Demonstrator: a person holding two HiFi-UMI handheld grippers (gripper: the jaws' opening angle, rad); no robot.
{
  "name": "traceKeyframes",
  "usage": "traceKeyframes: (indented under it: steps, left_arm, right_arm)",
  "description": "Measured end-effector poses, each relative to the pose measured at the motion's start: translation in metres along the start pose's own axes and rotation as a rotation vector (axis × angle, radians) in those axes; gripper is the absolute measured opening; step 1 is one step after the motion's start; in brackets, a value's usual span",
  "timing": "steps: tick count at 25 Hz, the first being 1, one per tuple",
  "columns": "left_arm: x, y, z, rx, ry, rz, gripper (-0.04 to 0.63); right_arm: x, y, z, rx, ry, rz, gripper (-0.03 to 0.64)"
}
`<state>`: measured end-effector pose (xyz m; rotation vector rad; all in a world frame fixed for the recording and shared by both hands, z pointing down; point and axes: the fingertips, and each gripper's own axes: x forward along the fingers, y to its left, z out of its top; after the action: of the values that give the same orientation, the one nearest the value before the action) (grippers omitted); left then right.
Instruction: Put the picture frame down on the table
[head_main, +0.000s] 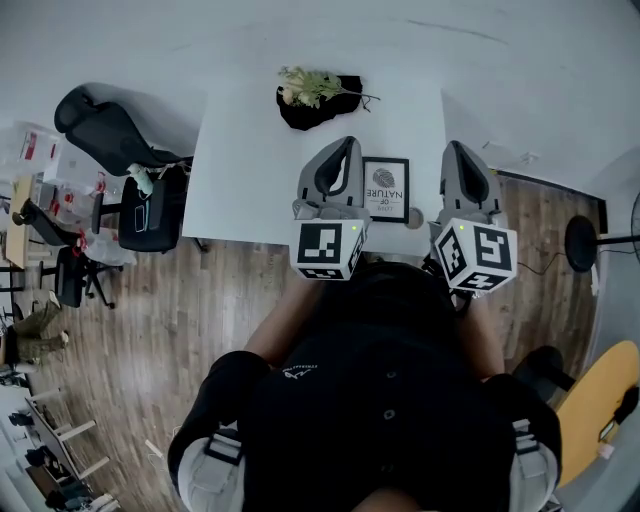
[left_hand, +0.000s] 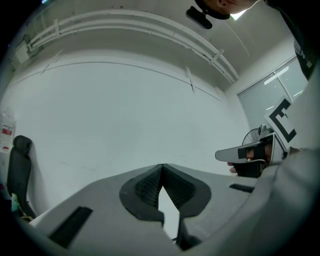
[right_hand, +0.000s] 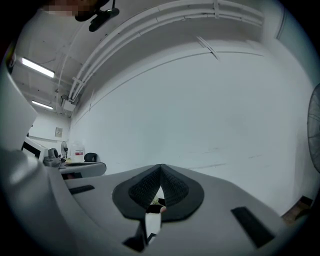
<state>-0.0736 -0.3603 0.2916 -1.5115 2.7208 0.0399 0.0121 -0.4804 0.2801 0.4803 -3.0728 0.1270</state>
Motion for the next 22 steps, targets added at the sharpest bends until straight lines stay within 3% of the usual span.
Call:
traceKeyframes:
  steps: [22]
  left_arm:
    - [-0.023,0.003,-0.006,0.006,0.012,0.025,0.006]
  right_arm:
    - [-0.015,0.015,-0.007,0.022,-0.002,0.013,-0.002]
